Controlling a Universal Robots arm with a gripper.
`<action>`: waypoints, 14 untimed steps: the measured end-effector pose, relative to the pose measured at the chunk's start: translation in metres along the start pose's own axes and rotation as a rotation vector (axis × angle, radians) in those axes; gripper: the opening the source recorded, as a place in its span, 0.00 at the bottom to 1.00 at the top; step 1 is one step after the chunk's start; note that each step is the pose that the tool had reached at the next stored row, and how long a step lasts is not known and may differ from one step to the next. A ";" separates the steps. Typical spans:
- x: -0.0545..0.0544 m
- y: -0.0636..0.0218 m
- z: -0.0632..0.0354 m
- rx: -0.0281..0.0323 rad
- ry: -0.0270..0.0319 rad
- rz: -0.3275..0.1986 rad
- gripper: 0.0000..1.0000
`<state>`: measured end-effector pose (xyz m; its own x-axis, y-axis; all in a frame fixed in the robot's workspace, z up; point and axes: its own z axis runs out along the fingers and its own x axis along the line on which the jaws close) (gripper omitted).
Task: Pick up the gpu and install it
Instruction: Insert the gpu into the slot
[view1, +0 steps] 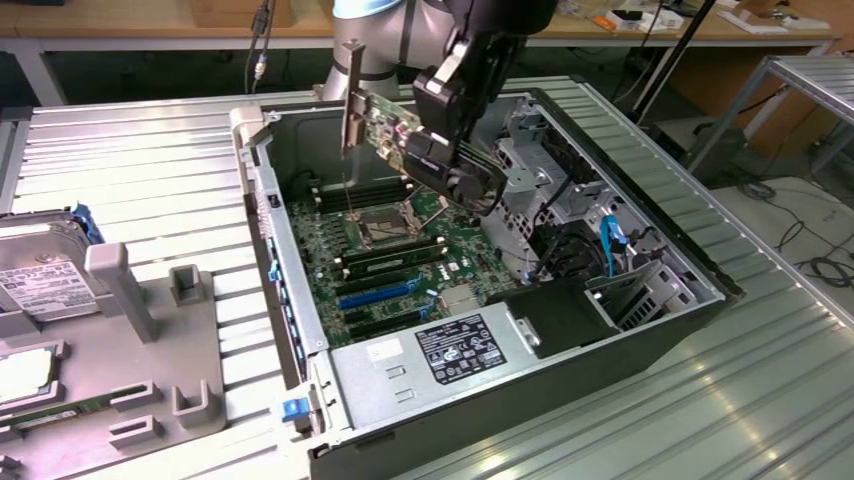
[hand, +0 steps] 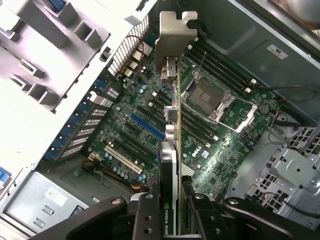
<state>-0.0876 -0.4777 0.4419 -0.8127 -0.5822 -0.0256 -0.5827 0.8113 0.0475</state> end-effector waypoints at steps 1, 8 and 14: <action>0.000 0.0000 0.0000 -0.0003 0.0004 -0.009 0.27; 0.000 0.0000 0.0000 -0.0013 0.0025 -0.051 0.27; 0.000 0.0000 0.0000 -0.0023 0.0043 -0.090 0.27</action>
<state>-0.0876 -0.4777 0.4419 -0.7571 -0.6528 -0.0256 -0.6532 0.7557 0.0475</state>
